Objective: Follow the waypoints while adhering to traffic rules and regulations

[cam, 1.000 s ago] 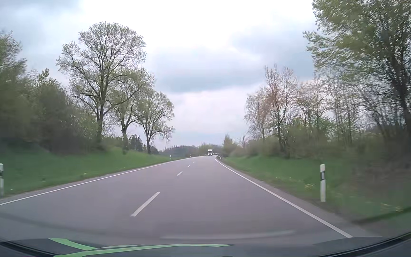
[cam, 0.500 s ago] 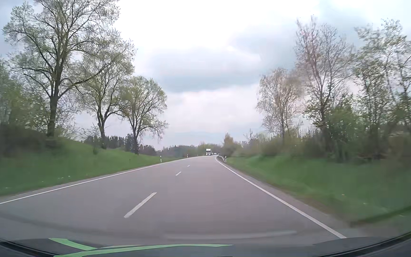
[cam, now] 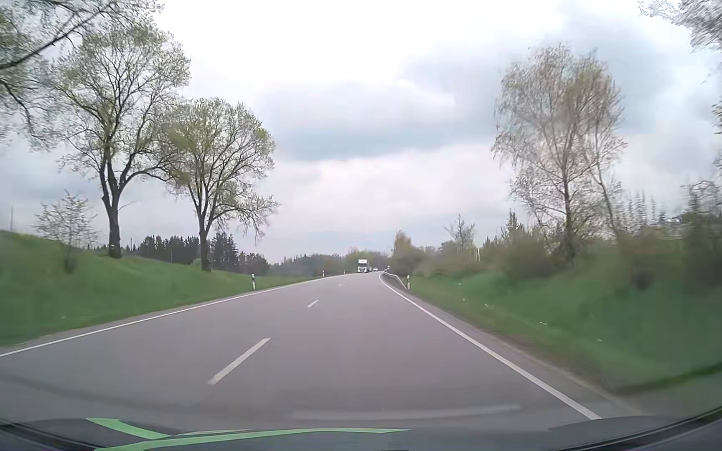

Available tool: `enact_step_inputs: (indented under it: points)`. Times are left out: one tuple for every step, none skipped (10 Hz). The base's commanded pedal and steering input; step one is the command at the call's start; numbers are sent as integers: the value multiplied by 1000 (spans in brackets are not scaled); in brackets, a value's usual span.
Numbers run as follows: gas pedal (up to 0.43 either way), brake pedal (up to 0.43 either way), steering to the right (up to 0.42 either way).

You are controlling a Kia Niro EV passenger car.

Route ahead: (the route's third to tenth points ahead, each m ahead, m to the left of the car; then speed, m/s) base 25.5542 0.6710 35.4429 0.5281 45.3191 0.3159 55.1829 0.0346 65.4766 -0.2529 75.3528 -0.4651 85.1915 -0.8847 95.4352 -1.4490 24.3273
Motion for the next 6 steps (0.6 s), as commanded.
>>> enact_step_inputs:
  points:
    - [240,0,2]
    - [240,0,2]
    - [240,0,2]
    - [240,0,3]
    - [240,0,4]
    - [240,0,4]
